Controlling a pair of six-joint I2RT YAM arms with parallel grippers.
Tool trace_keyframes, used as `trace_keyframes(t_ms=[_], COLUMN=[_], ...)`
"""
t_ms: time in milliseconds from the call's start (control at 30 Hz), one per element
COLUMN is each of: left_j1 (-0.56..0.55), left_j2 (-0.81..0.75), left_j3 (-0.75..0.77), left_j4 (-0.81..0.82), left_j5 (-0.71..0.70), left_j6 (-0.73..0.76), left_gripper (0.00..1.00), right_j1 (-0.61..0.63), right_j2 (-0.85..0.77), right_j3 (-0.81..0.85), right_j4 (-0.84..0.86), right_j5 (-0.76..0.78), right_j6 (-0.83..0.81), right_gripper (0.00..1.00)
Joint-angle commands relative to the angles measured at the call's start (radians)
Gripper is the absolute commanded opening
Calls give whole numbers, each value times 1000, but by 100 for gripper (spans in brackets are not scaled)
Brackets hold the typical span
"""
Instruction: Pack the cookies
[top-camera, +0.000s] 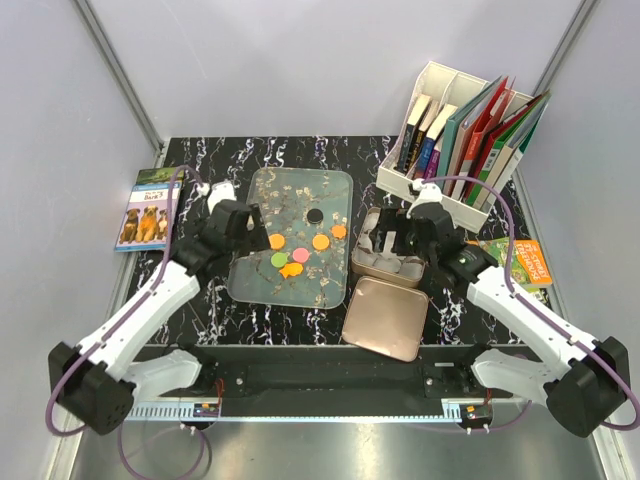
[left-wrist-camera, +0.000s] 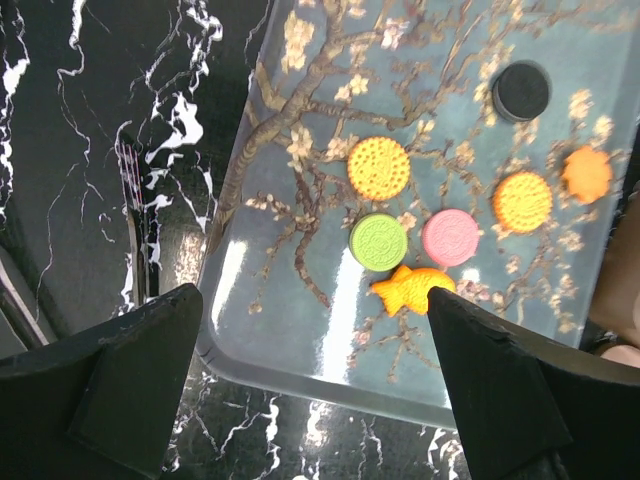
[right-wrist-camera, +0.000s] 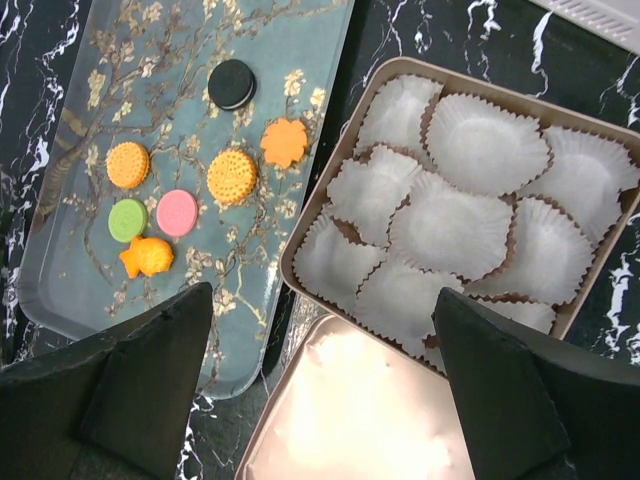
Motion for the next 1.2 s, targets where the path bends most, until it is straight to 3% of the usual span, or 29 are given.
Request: trace_keyframes(t_ms=[0,133,267,400,800,1167], left_j1=[-4,-3,1,22,220,237], left_j2=[-97,-175,-221,-317,-281,-120], left_j3=[-49,-118,-160,-253,-279,-259], left_j4=[45,42,-56,-116,-252,-390], left_j5=[-33,-42,-125,-121,-19,24], left_j6=[-51,-79,-180,-336,-364,-473], left_gripper=[99,99,99,99,99,99], right_j1=[4,4,4,4,4,4], right_j2=[-16,-66,-135,-138,-149,-167], right_j3=[-16,-68,-119,-131,-186,-195], right_j4=[38,63,156,144,149,169], right_j5=[-24,79,-102,-141,-176,-217], right_j6=[42,159,101,96,87,94], right_gripper=[100,100,100,100,100,100])
